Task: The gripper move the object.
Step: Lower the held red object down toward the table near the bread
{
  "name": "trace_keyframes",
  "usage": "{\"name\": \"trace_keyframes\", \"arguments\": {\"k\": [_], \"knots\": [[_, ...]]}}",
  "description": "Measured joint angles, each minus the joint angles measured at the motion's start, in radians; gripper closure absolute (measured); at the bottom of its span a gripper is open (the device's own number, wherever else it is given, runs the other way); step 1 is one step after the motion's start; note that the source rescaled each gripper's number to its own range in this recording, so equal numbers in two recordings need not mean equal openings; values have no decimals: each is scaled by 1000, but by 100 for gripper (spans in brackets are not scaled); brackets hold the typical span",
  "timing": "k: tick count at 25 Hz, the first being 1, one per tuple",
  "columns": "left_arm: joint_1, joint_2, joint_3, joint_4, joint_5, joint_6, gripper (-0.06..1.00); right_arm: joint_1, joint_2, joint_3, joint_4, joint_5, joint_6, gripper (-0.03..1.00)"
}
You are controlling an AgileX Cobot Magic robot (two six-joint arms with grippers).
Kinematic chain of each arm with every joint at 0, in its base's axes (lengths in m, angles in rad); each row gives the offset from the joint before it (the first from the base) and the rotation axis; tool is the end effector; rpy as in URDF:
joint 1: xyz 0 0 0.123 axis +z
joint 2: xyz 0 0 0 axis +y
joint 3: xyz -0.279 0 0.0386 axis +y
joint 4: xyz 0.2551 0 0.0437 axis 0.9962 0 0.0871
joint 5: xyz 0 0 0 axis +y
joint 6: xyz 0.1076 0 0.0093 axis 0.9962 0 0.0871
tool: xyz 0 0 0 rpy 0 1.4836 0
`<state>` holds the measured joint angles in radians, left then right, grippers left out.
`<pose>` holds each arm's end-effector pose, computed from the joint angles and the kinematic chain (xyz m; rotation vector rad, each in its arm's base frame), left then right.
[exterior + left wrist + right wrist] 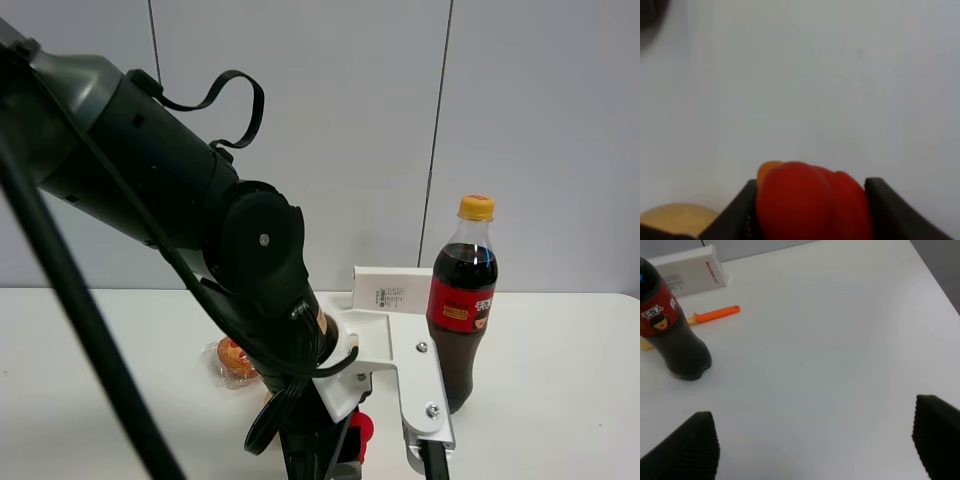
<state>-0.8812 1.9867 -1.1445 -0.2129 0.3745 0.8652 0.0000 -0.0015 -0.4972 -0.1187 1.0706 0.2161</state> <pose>0.2462 -0.3117 0.1043 1.9031 1.9131 -0.1698 0.0192 -0.0112 0.2717 0.2271 2.0371 -0.0079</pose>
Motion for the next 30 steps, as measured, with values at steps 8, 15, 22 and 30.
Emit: {"name": "trace_keyframes", "arguments": {"k": [8, 15, 22, 30], "knots": [[5, 24, -5, -33, 6, 54, 93, 0, 0, 0, 0, 0, 0, -3], [5, 68, -5, -61, 5, 93, 93, 0, 0, 0, 0, 0, 0, -3], [6, 78, -5, -64, -19, 96, 94, 0, 0, 0, 0, 0, 0, -3], [31, 82, -5, -75, -28, 96, 94, 0, 0, 0, 0, 0, 0, -3]]}}
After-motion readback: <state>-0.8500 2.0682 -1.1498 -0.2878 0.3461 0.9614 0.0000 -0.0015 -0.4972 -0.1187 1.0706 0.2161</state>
